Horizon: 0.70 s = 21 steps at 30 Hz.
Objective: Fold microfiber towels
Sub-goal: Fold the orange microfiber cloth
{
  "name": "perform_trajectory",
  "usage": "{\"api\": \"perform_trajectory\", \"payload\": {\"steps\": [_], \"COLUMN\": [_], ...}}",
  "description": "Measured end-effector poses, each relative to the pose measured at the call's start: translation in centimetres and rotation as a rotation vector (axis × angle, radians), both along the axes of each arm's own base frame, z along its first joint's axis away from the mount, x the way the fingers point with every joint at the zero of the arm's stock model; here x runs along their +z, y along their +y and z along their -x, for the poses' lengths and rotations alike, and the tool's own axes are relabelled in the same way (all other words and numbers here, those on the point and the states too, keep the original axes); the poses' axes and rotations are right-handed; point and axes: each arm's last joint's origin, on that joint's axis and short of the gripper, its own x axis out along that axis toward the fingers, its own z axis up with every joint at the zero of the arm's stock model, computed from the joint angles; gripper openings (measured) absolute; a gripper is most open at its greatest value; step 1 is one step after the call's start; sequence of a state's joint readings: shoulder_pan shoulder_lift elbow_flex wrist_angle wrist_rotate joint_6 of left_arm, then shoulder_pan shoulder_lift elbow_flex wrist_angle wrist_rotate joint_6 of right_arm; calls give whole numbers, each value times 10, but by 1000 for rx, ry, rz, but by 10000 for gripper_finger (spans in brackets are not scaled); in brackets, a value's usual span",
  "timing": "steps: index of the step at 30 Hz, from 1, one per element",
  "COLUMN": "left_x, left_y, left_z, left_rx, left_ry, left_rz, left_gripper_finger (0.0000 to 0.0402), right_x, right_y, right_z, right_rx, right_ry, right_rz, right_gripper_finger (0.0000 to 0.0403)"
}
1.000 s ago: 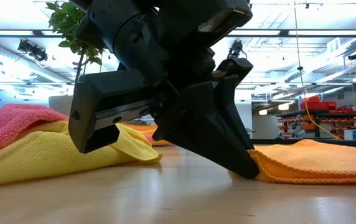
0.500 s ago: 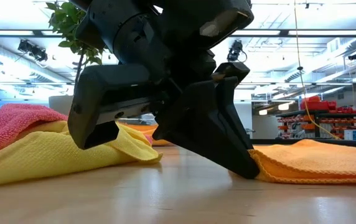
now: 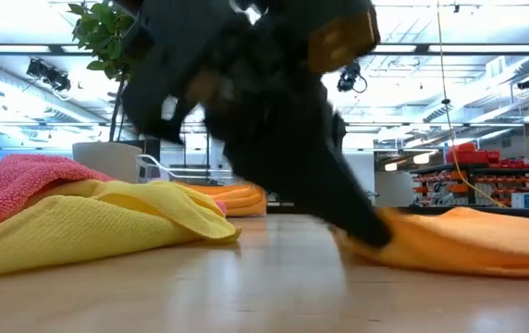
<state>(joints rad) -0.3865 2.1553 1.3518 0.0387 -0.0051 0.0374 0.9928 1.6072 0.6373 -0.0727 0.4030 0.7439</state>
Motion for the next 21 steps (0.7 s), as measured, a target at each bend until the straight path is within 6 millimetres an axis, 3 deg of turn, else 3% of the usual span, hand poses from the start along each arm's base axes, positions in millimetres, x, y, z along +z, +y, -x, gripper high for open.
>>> {"api": "perform_trajectory", "payload": {"steps": [11,15,21], "left_x": [63,62,65], "left_y": [12,-6,-30], "left_z": [4,13,24], "left_rx": [252,346,456], "left_ry": [4,113,137], "left_rz": [362,511,619], "left_gripper_finger": [12,7,14], "right_x": [62,65,62], "right_y": [-10,-5,6], "right_z": [7,13,24], "right_rx": [-205,-371,-528], "right_ry": [-99,-27,-65], "right_rz": [-365,-562,-684], "right_gripper_finger": [3,2,2]}}
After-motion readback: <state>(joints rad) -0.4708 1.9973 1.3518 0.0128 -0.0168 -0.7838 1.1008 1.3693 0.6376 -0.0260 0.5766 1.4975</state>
